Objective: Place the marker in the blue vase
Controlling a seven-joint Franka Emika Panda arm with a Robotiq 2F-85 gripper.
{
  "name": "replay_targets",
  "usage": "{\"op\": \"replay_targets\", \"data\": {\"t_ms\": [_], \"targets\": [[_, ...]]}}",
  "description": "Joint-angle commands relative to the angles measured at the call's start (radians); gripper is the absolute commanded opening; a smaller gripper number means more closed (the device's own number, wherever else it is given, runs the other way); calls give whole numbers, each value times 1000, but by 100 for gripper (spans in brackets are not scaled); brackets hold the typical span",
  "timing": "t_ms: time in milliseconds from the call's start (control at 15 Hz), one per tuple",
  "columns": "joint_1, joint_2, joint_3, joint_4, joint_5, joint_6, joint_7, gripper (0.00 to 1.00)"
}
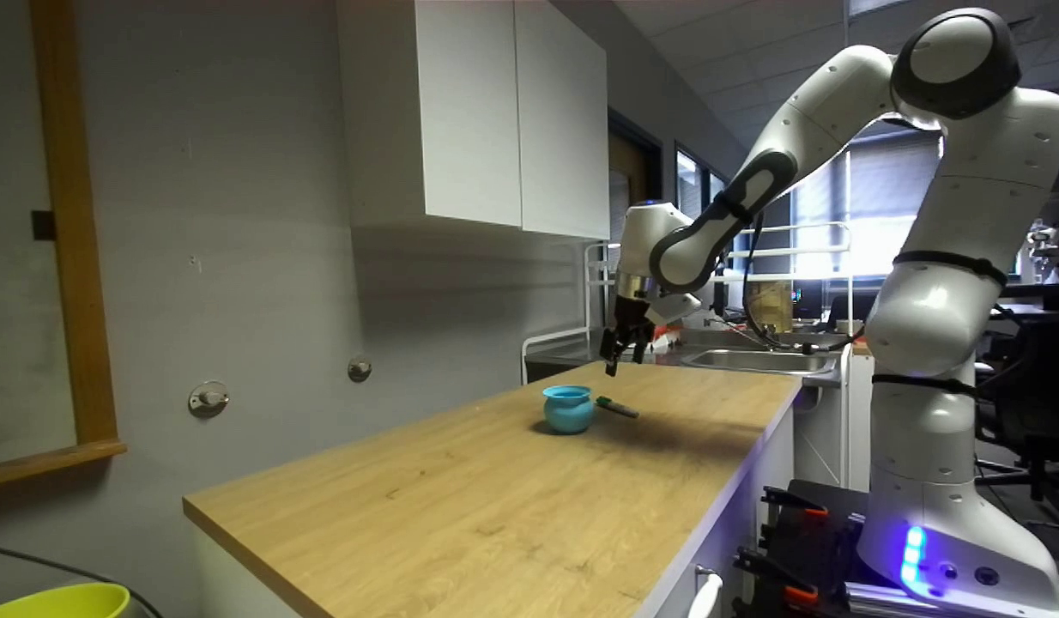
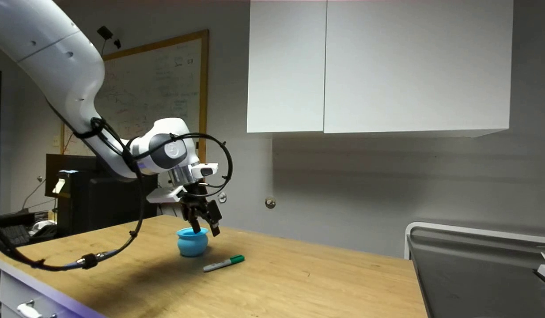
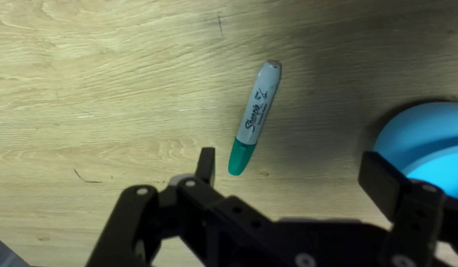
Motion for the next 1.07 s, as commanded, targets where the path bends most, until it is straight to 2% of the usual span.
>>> {"op": "replay_targets", "data": {"t_ms": [0,467,1000], "targets": [[-13,121,11,79,-4,40,-16,100],[-6,282,-34,201,-32,41,-26,100],[14,391,-102,193,-1,94,-41,100]]}}
